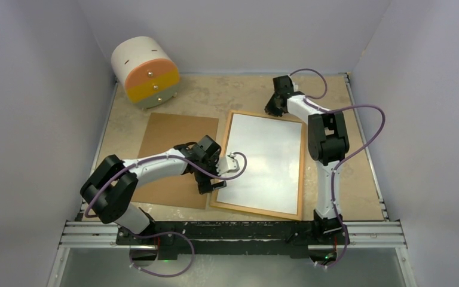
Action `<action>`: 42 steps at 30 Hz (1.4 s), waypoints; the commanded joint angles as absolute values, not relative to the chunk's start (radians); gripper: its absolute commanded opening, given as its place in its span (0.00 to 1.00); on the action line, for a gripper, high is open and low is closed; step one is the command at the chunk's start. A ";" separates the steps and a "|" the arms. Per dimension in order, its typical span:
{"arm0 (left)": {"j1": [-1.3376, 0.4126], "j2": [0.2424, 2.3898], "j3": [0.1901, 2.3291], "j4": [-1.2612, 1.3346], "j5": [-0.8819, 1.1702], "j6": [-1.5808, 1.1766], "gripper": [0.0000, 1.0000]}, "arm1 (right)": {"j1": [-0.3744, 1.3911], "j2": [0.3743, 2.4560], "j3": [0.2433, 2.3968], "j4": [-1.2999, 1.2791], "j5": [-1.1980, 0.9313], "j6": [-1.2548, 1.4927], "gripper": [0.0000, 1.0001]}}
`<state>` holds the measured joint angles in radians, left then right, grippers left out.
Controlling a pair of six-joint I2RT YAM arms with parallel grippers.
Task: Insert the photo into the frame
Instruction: Adjust the photo frame at the center of the board.
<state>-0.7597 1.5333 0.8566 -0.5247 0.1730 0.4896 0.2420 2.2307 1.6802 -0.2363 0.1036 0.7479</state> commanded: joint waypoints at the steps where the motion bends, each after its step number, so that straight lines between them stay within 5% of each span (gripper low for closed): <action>1: -0.773 1.536 0.838 -0.461 0.134 0.459 1.00 | 0.247 2.152 1.637 -0.248 0.126 0.747 0.21; 11: -0.773 1.390 0.896 -0.600 0.109 0.521 1.00 | 0.214 2.180 1.743 -0.316 0.151 0.675 0.31; 16: -0.852 1.364 0.880 -0.658 0.124 0.502 1.00 | 0.175 2.197 1.798 -0.344 0.153 0.637 0.50; 21: -0.999 1.403 0.853 -0.616 0.074 0.451 1.00 | 0.131 2.202 1.794 -0.340 0.123 0.635 0.56; 35: -1.161 1.549 0.738 -0.313 -0.428 0.496 1.00 | 0.060 2.277 1.741 -0.291 0.044 0.598 0.56; 42: -0.991 1.662 0.785 -0.084 -0.634 0.610 1.00 | 0.033 2.215 1.619 -0.302 0.125 0.642 0.47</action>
<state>-1.1286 1.5608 0.7670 -0.2211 -0.5041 0.5545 0.0536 2.2555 1.7252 -0.2337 0.0803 0.6209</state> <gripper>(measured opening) 0.996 0.488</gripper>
